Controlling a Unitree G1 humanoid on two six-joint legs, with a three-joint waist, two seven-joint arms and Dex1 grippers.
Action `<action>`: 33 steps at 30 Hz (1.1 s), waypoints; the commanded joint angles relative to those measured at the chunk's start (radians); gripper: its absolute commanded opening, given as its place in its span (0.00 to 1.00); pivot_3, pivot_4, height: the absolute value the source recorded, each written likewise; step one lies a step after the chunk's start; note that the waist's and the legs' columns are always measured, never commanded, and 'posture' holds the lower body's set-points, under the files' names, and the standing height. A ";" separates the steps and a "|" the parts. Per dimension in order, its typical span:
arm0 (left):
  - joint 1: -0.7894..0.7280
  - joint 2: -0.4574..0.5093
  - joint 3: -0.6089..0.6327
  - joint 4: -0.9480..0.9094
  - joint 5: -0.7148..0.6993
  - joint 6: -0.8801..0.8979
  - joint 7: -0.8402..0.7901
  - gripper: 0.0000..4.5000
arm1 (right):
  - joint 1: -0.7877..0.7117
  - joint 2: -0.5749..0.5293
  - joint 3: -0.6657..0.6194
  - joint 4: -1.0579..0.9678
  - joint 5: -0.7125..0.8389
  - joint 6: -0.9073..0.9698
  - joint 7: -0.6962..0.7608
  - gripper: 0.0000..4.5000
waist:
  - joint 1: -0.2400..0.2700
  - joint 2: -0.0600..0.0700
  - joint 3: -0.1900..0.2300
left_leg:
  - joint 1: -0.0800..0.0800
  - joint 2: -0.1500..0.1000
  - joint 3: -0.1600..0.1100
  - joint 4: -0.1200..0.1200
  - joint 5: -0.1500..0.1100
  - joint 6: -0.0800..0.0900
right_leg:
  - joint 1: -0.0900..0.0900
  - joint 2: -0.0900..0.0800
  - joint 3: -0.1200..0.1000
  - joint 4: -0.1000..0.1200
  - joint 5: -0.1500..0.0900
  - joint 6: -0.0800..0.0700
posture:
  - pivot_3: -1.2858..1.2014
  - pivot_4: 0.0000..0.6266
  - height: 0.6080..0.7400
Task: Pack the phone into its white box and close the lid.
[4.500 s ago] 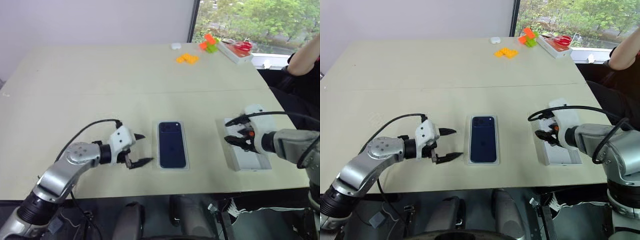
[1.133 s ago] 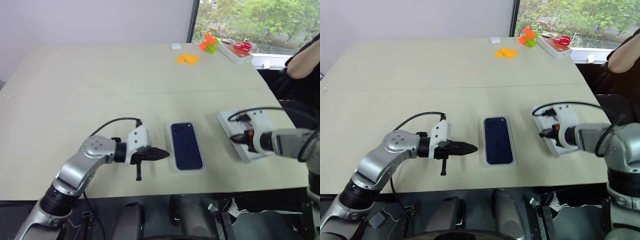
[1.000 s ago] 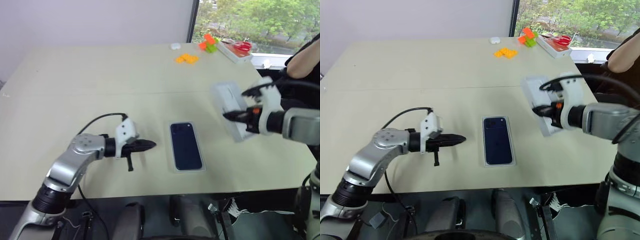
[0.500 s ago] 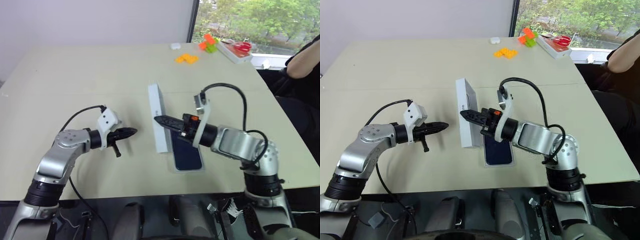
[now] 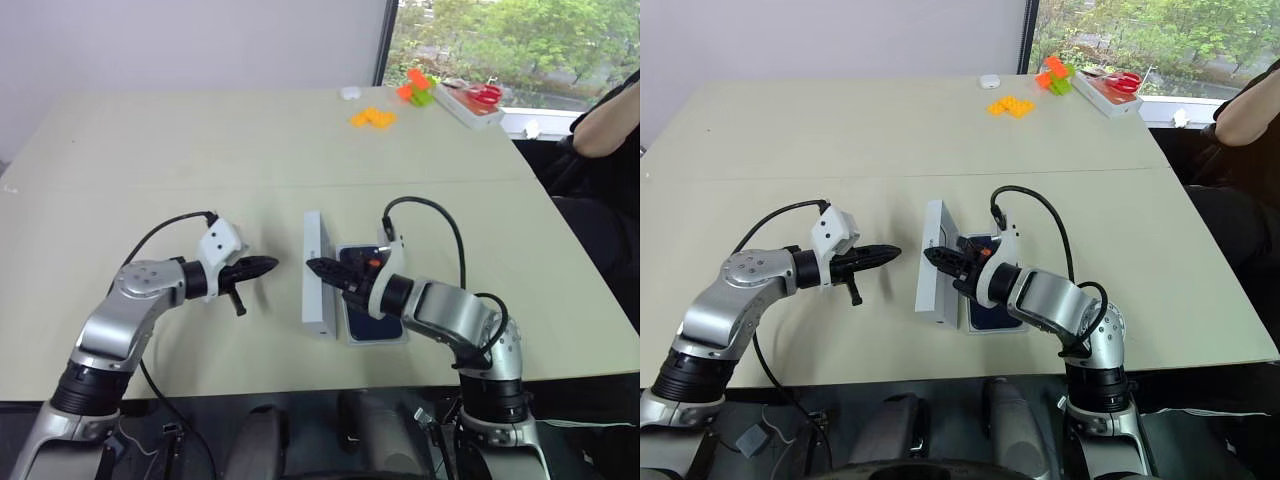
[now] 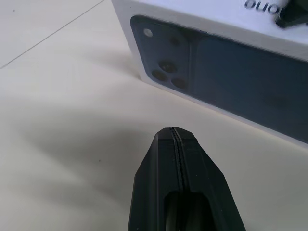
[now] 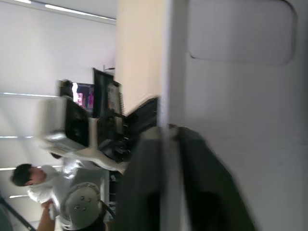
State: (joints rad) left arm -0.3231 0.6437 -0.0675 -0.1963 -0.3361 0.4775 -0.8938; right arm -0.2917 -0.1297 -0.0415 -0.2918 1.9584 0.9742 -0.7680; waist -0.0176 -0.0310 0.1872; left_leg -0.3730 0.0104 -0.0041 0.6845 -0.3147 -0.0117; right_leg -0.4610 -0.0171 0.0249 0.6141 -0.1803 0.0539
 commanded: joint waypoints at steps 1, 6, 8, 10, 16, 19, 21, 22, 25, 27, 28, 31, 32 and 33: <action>-0.031 -0.013 -0.018 -0.016 -0.006 -0.003 -0.012 0.00 | -0.003 -0.026 -0.016 -0.063 0.014 -0.003 0.020 0.55 | -0.001 0.000 0.000 | 0.000 0.000 0.000 0.000 0.000 0.000 | 0.000 0.000 0.000 0.000 0.000 0.000 | 0.52 0.24 0.89; -0.058 -0.061 -0.060 -0.034 -0.019 0.010 -0.025 0.00 | -0.061 -0.190 -0.058 -0.086 0.014 0.018 0.121 0.99 | -0.002 0.001 0.001 | 0.000 0.000 0.001 0.000 0.000 0.000 | 0.000 0.001 0.001 0.000 0.000 0.000 | 0.52 0.24 0.89; -0.063 -0.077 -0.075 -0.044 -0.022 0.015 -0.031 0.00 | -0.089 -0.269 -0.081 -0.071 0.014 0.029 0.169 0.99 | -0.001 0.001 0.001 | 0.000 0.000 0.001 0.000 0.000 0.000 | 0.000 0.001 0.001 -0.001 0.000 0.000 | 0.52 0.24 0.89; -0.068 -0.096 -0.096 -0.057 -0.026 0.021 -0.033 0.00 | -0.121 -0.336 -0.119 -0.042 0.014 0.036 0.216 0.99 | -0.001 0.001 0.001 | 0.000 0.000 0.001 0.000 0.000 0.000 | 0.000 0.001 0.000 -0.001 0.000 0.000 | 0.52 0.24 0.89; -0.083 -0.138 -0.134 -0.086 -0.045 0.048 -0.041 0.00 | -0.151 -0.513 -0.132 0.019 0.014 0.064 0.284 0.99 | 0.000 0.001 0.001 | 0.000 0.001 0.003 0.000 0.000 0.000 | 0.000 0.003 0.001 -0.001 0.000 0.000 | 0.52 0.24 0.89; -0.092 -0.162 -0.182 -0.092 -0.029 0.046 -0.043 0.00 | -0.144 -0.585 -0.101 0.035 0.014 0.075 0.293 0.99 | 0.001 0.001 0.001 | -0.001 0.001 0.004 0.000 0.000 0.000 | 0.001 0.003 0.001 -0.001 0.000 0.000 | 0.52 0.24 0.89; -0.100 -0.179 -0.200 -0.095 -0.028 0.048 -0.037 0.00 | -0.144 -0.625 -0.077 0.033 -0.003 0.083 0.309 0.99 | 0.001 0.001 0.001 | -0.001 0.001 0.004 0.000 0.000 0.000 | 0.001 0.003 0.001 -0.001 0.000 0.000 | 0.52 0.24 0.89; -0.102 -0.185 -0.201 -0.096 -0.031 0.052 -0.035 0.00 | -0.144 -0.639 -0.067 0.032 -0.016 0.084 0.320 0.99 | 0.001 0.001 0.001 | -0.001 0.001 0.005 0.000 0.000 0.000 | 0.001 0.003 0.001 -0.001 -0.001 0.001 | 0.52 0.24 0.89; -0.104 -0.196 -0.202 -0.108 -0.035 0.057 -0.030 0.00 | -0.149 -0.666 -0.048 0.027 -0.063 0.087 0.356 0.99 | 0.000 0.001 0.001 | -0.001 0.001 0.005 0.000 0.000 0.000 | 0.001 0.003 0.002 -0.001 -0.002 0.003 | 0.52 0.24 0.89; -0.107 -0.207 -0.159 -0.116 -0.070 0.087 -0.008 0.00 | -0.156 -0.683 -0.045 0.017 -0.112 0.090 0.387 0.99 | 0.001 0.001 0.001 | -0.001 0.001 0.005 0.000 0.000 0.000 | 0.001 0.004 0.002 -0.001 -0.002 0.003 | 0.52 0.24 0.89; -0.110 -0.209 -0.132 -0.121 -0.090 0.104 0.005 0.00 | -0.159 -0.691 -0.045 0.013 -0.136 0.092 0.402 0.99 | 0.001 0.001 0.001 | -0.001 0.001 0.004 0.000 0.000 0.000 | 0.001 0.004 0.002 -0.001 -0.002 0.003 | 0.52 0.24 0.89; -0.115 -0.204 -0.060 -0.131 -0.137 0.152 0.041 0.00 | -0.162 -0.715 -0.041 0.001 -0.205 0.103 0.446 0.99 | 0.001 0.001 0.001 | -0.001 0.002 0.004 0.000 0.000 0.000 | 0.001 0.004 0.001 -0.001 -0.002 0.003 | 0.52 0.24 0.89; -0.118 -0.194 -0.021 -0.126 -0.154 0.182 0.061 0.00 | -0.166 -0.733 -0.034 -0.012 -0.261 0.113 0.477 0.99 | 0.001 0.001 0.001 | -0.001 0.002 0.004 0.000 0.000 0.000 | 0.001 0.004 0.001 -0.001 -0.002 0.003 | 0.52 0.24 0.89; -0.121 -0.180 0.024 -0.117 -0.170 0.215 0.084 0.00 | -0.172 -0.755 -0.025 -0.029 -0.329 0.121 0.514 0.99 | 0.001 0.001 0.001 | -0.001 0.002 0.004 0.000 0.000 0.000 | 0.001 0.004 0.001 -0.001 -0.002 0.003 | 0.52 0.24 0.89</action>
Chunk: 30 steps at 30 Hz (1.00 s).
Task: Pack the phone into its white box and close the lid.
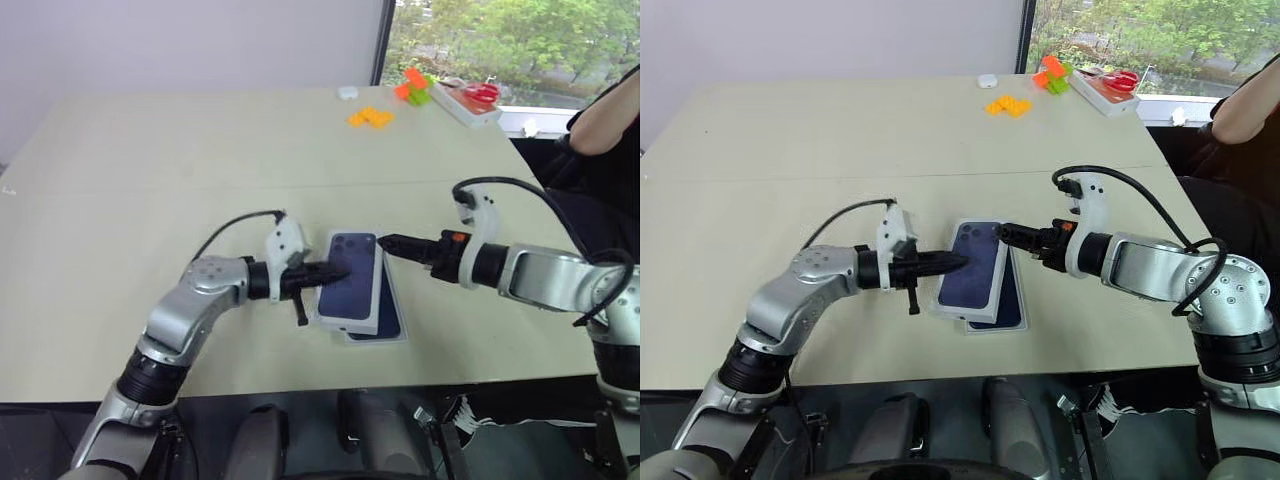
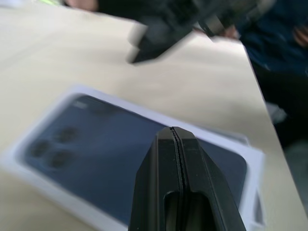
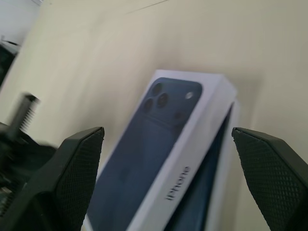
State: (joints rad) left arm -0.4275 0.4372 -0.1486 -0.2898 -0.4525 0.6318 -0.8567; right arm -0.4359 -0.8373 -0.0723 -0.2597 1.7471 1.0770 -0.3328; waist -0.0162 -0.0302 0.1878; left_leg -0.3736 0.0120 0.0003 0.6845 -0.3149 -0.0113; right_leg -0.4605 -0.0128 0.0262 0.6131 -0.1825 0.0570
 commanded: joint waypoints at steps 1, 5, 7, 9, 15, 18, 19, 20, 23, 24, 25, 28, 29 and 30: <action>-0.017 0.043 0.147 -0.012 -0.066 0.091 0.068 0.00 | -0.031 -0.063 0.014 -0.074 -0.176 0.021 0.112 0.87 | -0.002 0.000 0.000 | 0.000 0.000 0.000 0.000 0.000 0.000 | 0.000 0.000 0.000 0.000 0.000 0.000 | 0.52 0.24 0.89; 0.006 0.101 0.187 0.007 -0.062 0.138 0.094 0.00 | -0.036 -0.098 0.040 -0.112 -0.348 0.022 0.238 0.47 | 0.000 0.000 0.000 | 0.001 0.000 0.000 0.000 0.000 0.000 | -0.001 0.001 0.000 0.000 0.000 0.000 | 0.52 0.24 0.89; 0.040 0.147 0.151 -0.007 -0.034 0.128 0.072 0.00 | -0.045 -0.148 0.098 -0.159 -0.501 0.010 0.327 0.24 | 0.002 0.000 0.000 | 0.001 0.000 0.000 0.000 0.000 0.000 | -0.001 0.001 0.000 0.000 0.000 0.000 | 0.52 0.24 0.89; 0.056 0.177 0.081 -0.013 0.014 0.128 0.073 0.00 | -0.050 -0.188 0.157 -0.202 -0.631 -0.008 0.410 0.00 | 0.002 0.000 0.000 | 0.001 0.000 0.000 0.000 0.000 0.000 | -0.001 0.000 0.000 -0.001 0.000 0.000 | 0.52 0.24 0.89; 0.058 0.171 -0.063 -0.042 0.077 0.109 0.066 0.00 | -0.036 -0.178 0.227 -0.254 -0.825 -0.027 0.539 0.00 | 0.005 0.000 0.000 | 0.000 -0.001 0.000 0.000 0.000 0.000 | -0.001 -0.002 0.000 -0.001 -0.002 -0.003 | 0.52 0.24 0.89; 0.044 0.137 -0.107 -0.033 0.101 0.093 0.080 0.00 | -0.035 -0.140 0.235 -0.267 -0.874 -0.019 0.566 0.00 | 0.003 0.000 0.000 | 0.000 -0.001 0.000 0.000 0.000 0.000 | -0.001 -0.001 0.000 -0.001 -0.001 -0.003 | 0.52 0.24 0.89; 0.038 0.126 -0.114 -0.032 0.101 0.096 0.079 0.00 | -0.036 -0.129 0.240 -0.272 -0.889 -0.014 0.575 0.00 | 0.003 0.000 0.000 | 0.000 -0.001 0.000 0.000 0.000 0.000 | -0.001 -0.001 0.000 -0.001 -0.001 -0.002 | 0.52 0.24 0.89; 0.034 0.120 -0.116 -0.032 0.099 0.099 0.077 0.00 | -0.036 -0.120 0.241 -0.275 -0.903 -0.010 0.583 0.00 | 0.002 0.000 0.000 | 0.000 -0.001 0.000 0.000 0.000 0.000 | -0.001 -0.001 0.000 -0.001 -0.001 -0.002 | 0.52 0.24 0.89; 0.032 0.097 -0.124 -0.044 0.091 0.091 0.062 0.00 | -0.033 -0.095 0.256 -0.293 -0.939 0.013 0.600 0.00 | 0.003 0.000 0.000 | 0.001 -0.001 0.000 0.000 0.000 0.000 | -0.001 0.000 -0.001 0.000 -0.001 -0.002 | 0.52 0.24 0.89; 0.032 0.090 -0.123 -0.049 0.082 0.093 0.056 0.00 | -0.032 -0.089 0.262 -0.298 -0.950 0.019 0.607 0.00 | 0.003 0.000 0.000 | 0.001 -0.001 0.000 0.000 0.000 0.000 | -0.001 0.000 -0.001 0.000 -0.001 -0.002 | 0.52 0.24 0.89; 0.032 0.086 -0.121 -0.052 0.077 0.096 0.053 0.00 | -0.030 -0.084 0.263 -0.303 -0.961 0.025 0.614 0.00 | 0.003 0.000 0.000 | 0.001 -0.001 0.000 0.000 0.000 0.000 | -0.001 0.000 -0.001 0.000 0.000 -0.002 | 0.52 0.24 0.89; 0.039 0.085 -0.121 -0.075 0.059 0.105 0.032 0.00 | -0.028 -0.064 0.255 -0.315 -0.976 0.048 0.636 0.00 | 0.003 0.000 0.000 | 0.000 -0.001 0.000 0.000 0.000 0.000 | -0.001 0.000 -0.001 0.000 0.000 -0.001 | 0.52 0.24 0.89; 0.041 0.086 -0.121 -0.082 0.056 0.107 0.028 0.00 | -0.026 -0.060 0.252 -0.320 -0.978 0.055 0.643 0.00 | 0.003 0.000 0.000 | 0.001 -0.001 0.000 0.000 0.000 0.000 | -0.001 0.000 -0.001 0.000 0.000 -0.001 | 0.52 0.24 0.89; 0.043 0.086 -0.120 -0.087 0.051 0.109 0.025 0.00 | -0.024 -0.057 0.250 -0.324 -0.982 0.061 0.650 0.00 | 0.003 0.000 0.000 | 0.001 -0.001 0.000 0.000 0.000 0.000 | -0.001 0.000 0.000 0.000 0.000 -0.001 | 0.52 0.24 0.89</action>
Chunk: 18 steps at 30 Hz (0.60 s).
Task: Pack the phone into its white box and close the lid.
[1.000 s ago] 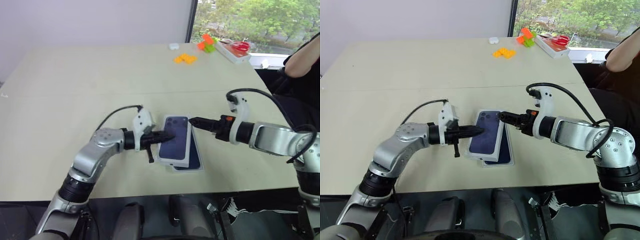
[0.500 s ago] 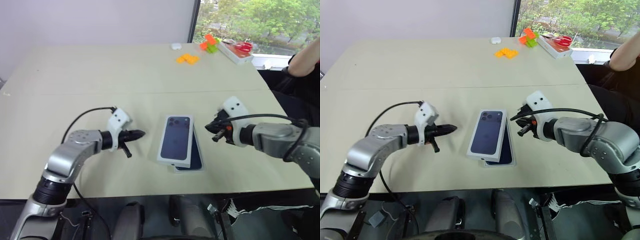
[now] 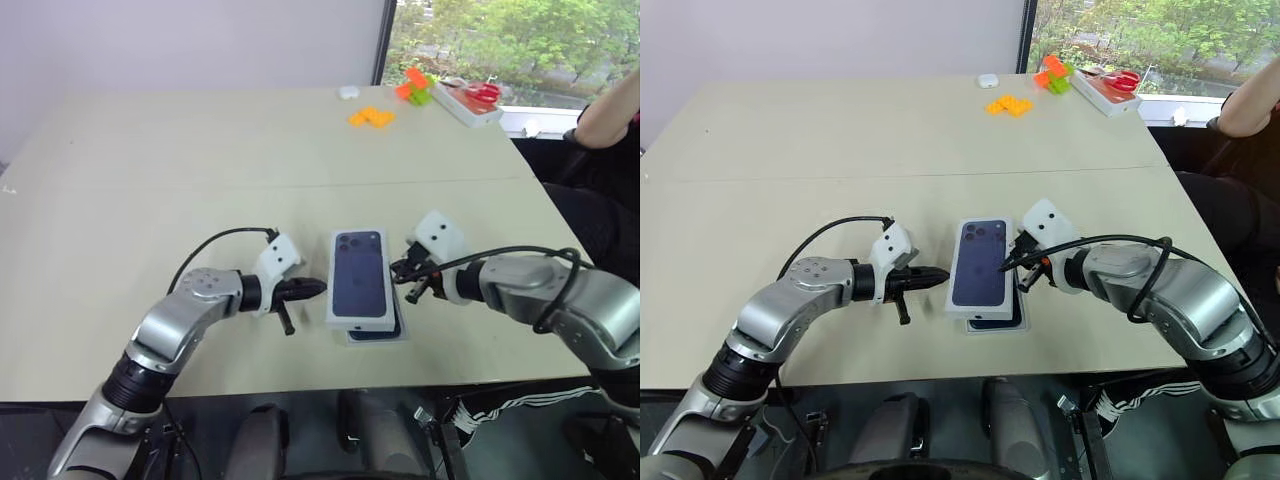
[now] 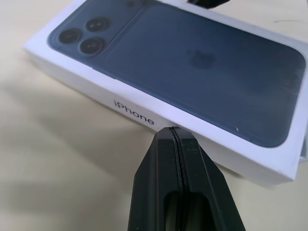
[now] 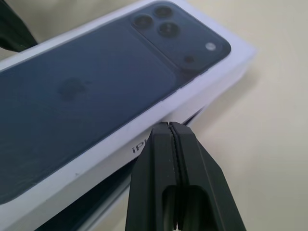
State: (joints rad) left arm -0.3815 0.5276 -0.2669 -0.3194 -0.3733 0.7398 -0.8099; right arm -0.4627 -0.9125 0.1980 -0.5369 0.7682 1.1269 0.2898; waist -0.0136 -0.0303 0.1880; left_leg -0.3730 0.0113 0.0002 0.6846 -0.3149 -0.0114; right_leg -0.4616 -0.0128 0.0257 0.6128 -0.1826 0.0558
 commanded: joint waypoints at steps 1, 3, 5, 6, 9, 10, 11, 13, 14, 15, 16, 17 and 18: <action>-0.001 -0.004 0.000 -0.062 -0.034 0.004 -0.024 0.00 | 0.005 0.020 -0.022 -0.050 -0.011 0.014 0.034 0.00 | 0.000 0.000 0.000 | 0.000 0.000 0.000 0.000 0.000 0.000 | 0.000 0.000 0.000 0.000 0.000 0.000 | 0.52 0.24 0.89; 0.001 -0.004 0.001 -0.068 -0.038 0.008 -0.026 0.00 | 0.009 0.024 -0.029 -0.055 -0.020 0.022 0.045 0.00 | 0.000 0.000 0.000 | 0.000 0.000 0.000 0.000 0.000 0.000 | 0.000 0.000 0.000 0.000 0.000 0.000 | 0.52 0.24 0.89; 0.003 -0.004 -0.001 -0.074 -0.038 0.012 -0.030 0.00 | 0.013 0.027 -0.037 -0.059 -0.029 0.030 0.055 0.00 | 0.000 0.000 0.000 | 0.000 0.000 0.000 0.000 0.000 0.000 | 0.000 0.000 0.000 0.000 0.000 0.000 | 0.52 0.24 0.89; 0.004 -0.005 -0.001 -0.077 -0.040 0.015 -0.033 0.00 | 0.015 0.027 -0.040 -0.062 -0.032 0.034 0.062 0.00 | 0.000 0.000 0.000 | 0.000 -0.001 0.000 0.000 0.000 0.000 | 0.000 0.000 0.000 0.000 0.000 0.000 | 0.52 0.24 0.89; 0.007 -0.007 -0.005 -0.090 -0.048 0.022 -0.040 0.00 | 0.024 0.021 -0.052 -0.076 -0.037 0.042 0.087 0.00 | 0.000 0.000 0.000 | 0.000 -0.001 0.000 0.000 0.000 0.000 | 0.000 0.000 0.000 0.000 0.000 0.000 | 0.52 0.24 0.89; 0.007 -0.006 -0.010 -0.094 -0.050 0.025 -0.042 0.00 | 0.030 0.016 -0.058 -0.084 -0.036 0.046 0.097 0.00 | 0.000 0.000 0.000 | 0.000 -0.001 0.000 0.000 0.000 0.000 | 0.000 0.000 0.000 0.000 0.000 0.000 | 0.52 0.24 0.89; 0.008 -0.006 -0.013 -0.096 -0.051 0.027 -0.044 0.00 | 0.034 0.014 -0.063 -0.089 -0.036 0.050 0.105 0.00 | 0.000 0.000 0.000 | 0.000 -0.001 0.000 0.000 0.000 0.000 | 0.000 0.000 0.000 0.000 0.000 0.000 | 0.52 0.24 0.89; 0.007 -0.005 -0.019 -0.098 -0.051 0.031 -0.048 0.00 | 0.042 0.010 -0.070 -0.099 -0.042 0.055 0.119 0.00 | 0.000 0.000 0.000 | 0.000 -0.001 0.000 0.000 0.000 0.000 | 0.000 0.000 0.000 0.000 0.000 0.000 | 0.52 0.24 0.89; 0.006 -0.005 -0.021 -0.098 -0.051 0.033 -0.049 0.00 | 0.045 0.009 -0.073 -0.102 -0.045 0.057 0.123 0.00 | 0.000 0.000 0.000 | 0.000 -0.001 0.000 0.000 0.000 0.000 | 0.000 0.000 0.000 0.000 0.000 0.000 | 0.52 0.24 0.89; 0.005 -0.005 -0.027 -0.098 -0.047 0.031 -0.051 0.00 | 0.048 0.009 -0.075 -0.106 -0.048 0.060 0.127 0.00 | 0.000 0.000 0.000 | 0.000 -0.001 0.000 0.000 0.000 0.000 | 0.000 0.000 0.000 0.000 0.000 0.000 | 0.52 0.24 0.89; 0.004 -0.004 -0.032 -0.099 -0.047 0.032 -0.054 0.00 | 0.052 0.009 -0.078 -0.110 -0.050 0.063 0.131 0.00 | 0.000 0.000 0.000 | 0.000 -0.001 0.000 0.000 0.000 0.000 | 0.000 0.000 0.000 0.000 0.000 0.000 | 0.52 0.24 0.89; 0.003 -0.003 -0.035 -0.098 -0.047 0.029 -0.056 0.00 | 0.054 0.011 -0.080 -0.112 -0.053 0.066 0.134 0.00 | 0.000 0.000 0.000 | 0.000 -0.001 0.000 0.000 0.000 0.000 | 0.000 0.000 0.000 0.000 0.000 0.000 | 0.52 0.24 0.89; 0.003 -0.003 -0.037 -0.098 -0.047 0.028 -0.057 0.00 | 0.057 0.011 -0.082 -0.116 -0.054 0.069 0.137 0.00 | 0.000 0.000 0.000 | 0.000 -0.001 0.000 0.000 0.000 0.000 | 0.000 0.000 0.000 0.000 0.000 0.000 | 0.52 0.24 0.89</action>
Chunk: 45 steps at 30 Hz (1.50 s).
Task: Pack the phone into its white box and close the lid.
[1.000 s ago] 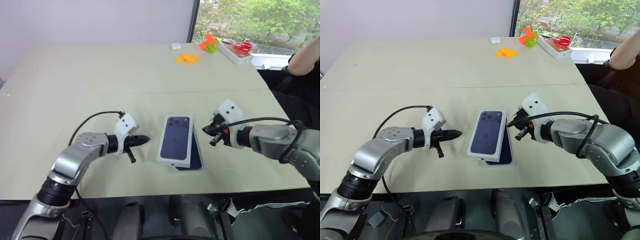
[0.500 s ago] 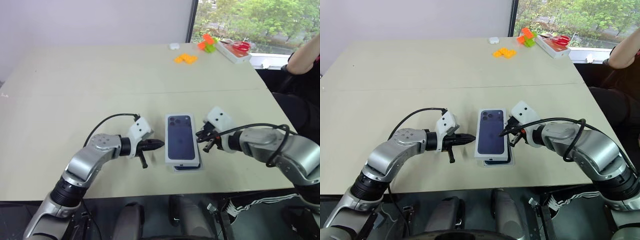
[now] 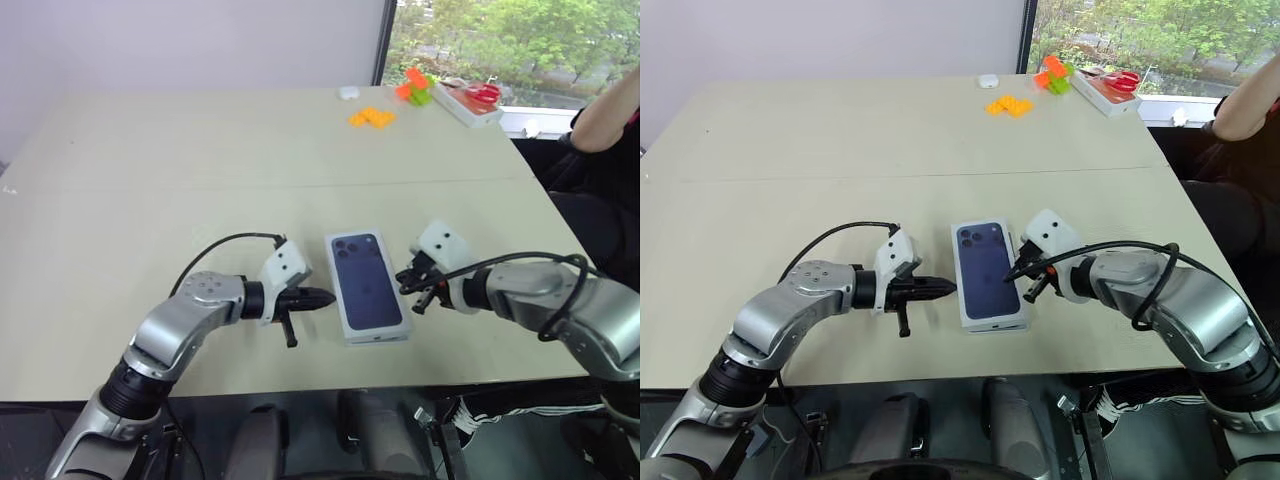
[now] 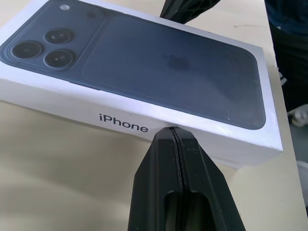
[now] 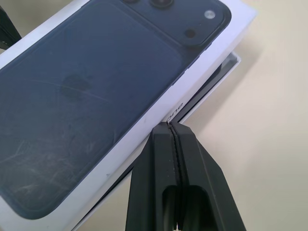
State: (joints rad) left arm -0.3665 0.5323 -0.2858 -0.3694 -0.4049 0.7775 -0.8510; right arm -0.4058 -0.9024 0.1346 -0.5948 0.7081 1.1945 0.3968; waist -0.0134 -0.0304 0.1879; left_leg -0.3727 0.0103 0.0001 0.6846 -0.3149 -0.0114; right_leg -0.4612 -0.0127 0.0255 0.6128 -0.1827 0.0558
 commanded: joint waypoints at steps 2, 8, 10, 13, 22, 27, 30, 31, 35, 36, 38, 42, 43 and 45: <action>-0.015 -0.010 -0.021 -0.045 -0.014 -0.011 -0.014 0.00 | 0.004 0.002 -0.021 -0.064 0.005 0.006 0.037 0.00 | 0.000 0.000 0.000 | 0.000 0.000 0.000 0.000 0.000 0.000 | 0.000 0.000 0.000 0.000 0.000 0.000 | 0.52 0.24 0.89; -0.033 -0.024 -0.031 -0.030 -0.007 -0.018 -0.011 0.00 | 0.017 -0.002 -0.026 -0.086 -0.001 0.022 0.060 0.00 | 0.001 0.000 0.000 | 0.000 0.000 0.000 0.000 0.000 0.000 | 0.000 0.000 0.000 0.000 0.000 0.000 | 0.52 0.24 0.89; -0.035 -0.024 -0.031 -0.031 -0.007 -0.019 -0.013 0.00 | 0.019 -0.004 -0.029 -0.090 -0.004 0.024 0.067 0.00 | 0.000 0.000 0.000 | 0.000 0.000 0.000 0.000 0.000 0.000 | 0.000 0.000 0.000 0.000 0.000 0.000 | 0.52 0.24 0.89; -0.033 -0.023 -0.028 -0.039 -0.012 -0.015 -0.016 0.00 | 0.024 -0.008 -0.035 -0.100 -0.003 0.027 0.080 0.00 | 0.000 0.000 0.000 | 0.000 0.000 0.000 0.000 0.000 0.000 | 0.000 0.000 0.000 0.000 0.000 0.000 | 0.52 0.24 0.89; -0.030 -0.021 -0.026 -0.062 -0.034 0.003 -0.034 0.00 | 0.043 -0.016 -0.046 -0.118 -0.011 0.026 0.103 0.00 | 0.000 0.000 0.000 | 0.000 0.000 0.000 0.000 0.000 0.000 | 0.000 0.000 0.000 0.000 0.000 0.000 | 0.52 0.24 0.89; -0.033 -0.018 -0.016 -0.065 -0.039 0.009 -0.040 0.00 | 0.038 -0.013 -0.055 -0.125 -0.012 0.032 0.113 0.00 | 0.000 0.000 0.000 | 0.000 0.000 0.000 0.000 0.000 0.000 | 0.000 0.000 0.000 0.000 0.000 0.000 | 0.52 0.24 0.89; -0.035 -0.018 -0.010 -0.065 -0.046 0.012 -0.044 0.00 | 0.033 -0.008 -0.059 -0.125 -0.012 0.036 0.115 0.00 | 0.000 0.000 0.000 | 0.000 -0.001 0.000 0.000 0.000 0.000 | 0.000 0.000 0.000 0.000 0.000 0.000 | 0.52 0.24 0.89; -0.035 -0.018 -0.008 -0.066 -0.048 0.014 -0.045 0.00 | 0.032 -0.006 -0.061 -0.125 -0.011 0.037 0.115 0.00 | 0.000 0.000 0.000 | 0.000 -0.001 0.000 0.000 0.000 0.000 | 0.000 0.000 0.000 0.000 0.000 0.000 | 0.52 0.24 0.89; -0.033 -0.014 -0.010 -0.071 -0.052 0.015 -0.047 0.00 | 0.032 -0.007 -0.066 -0.128 -0.007 0.041 0.118 0.00 | 0.000 0.000 0.000 | 0.000 -0.001 0.000 0.000 0.000 0.000 | 0.000 0.000 0.000 0.000 0.000 0.000 | 0.52 0.24 0.89; -0.030 -0.011 -0.013 -0.072 -0.049 0.013 -0.047 0.00 | 0.034 -0.008 -0.067 -0.129 -0.007 0.042 0.119 0.00 | 0.000 0.000 0.000 | 0.000 -0.001 0.000 0.000 0.000 0.000 | 0.000 0.000 0.000 0.000 0.000 0.000 | 0.52 0.24 0.89; -0.028 -0.008 -0.017 -0.072 -0.044 0.012 -0.047 0.00 | 0.039 -0.008 -0.067 -0.130 -0.007 0.044 0.122 0.00 | 0.000 0.000 0.000 | 0.000 -0.001 0.000 0.000 0.000 0.000 | 0.000 0.000 0.000 0.000 0.000 0.000 | 0.52 0.24 0.89; -0.028 -0.006 -0.023 -0.063 -0.034 0.007 -0.046 0.00 | 0.054 -0.009 -0.063 -0.139 -0.007 0.050 0.127 0.00 | 0.001 0.000 0.000 | 0.000 -0.001 0.000 0.000 0.000 0.000 | 0.000 0.000 0.000 0.000 0.000 0.000 | 0.52 0.24 0.89; -0.029 -0.005 -0.025 -0.060 -0.031 0.006 -0.046 0.00 | 0.059 -0.008 -0.062 -0.141 -0.008 0.050 0.127 0.00 | 0.001 0.000 0.000 | 0.000 -0.001 0.000 0.000 0.000 0.000 | 0.000 0.000 0.000 0.000 0.000 0.000 | 0.52 0.24 0.89; -0.029 -0.003 -0.033 -0.053 -0.019 0.000 -0.043 0.00 | 0.068 -0.007 -0.062 -0.146 -0.009 0.052 0.126 0.00 | 0.001 0.000 0.000 | 0.000 -0.001 0.000 0.000 0.000 0.000 | 0.000 0.000 0.000 0.000 0.000 0.000 | 0.52 0.24 0.89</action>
State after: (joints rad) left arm -0.3797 0.5405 -0.3021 -0.3959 -0.4222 0.8010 -0.8921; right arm -0.3384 -0.9213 0.0712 -0.6751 0.6718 1.2583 0.4945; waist -0.0128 -0.0304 0.1879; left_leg -0.3725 0.0098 0.0001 0.6846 -0.3149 -0.0114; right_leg -0.4611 -0.0127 0.0255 0.6130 -0.1825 0.0560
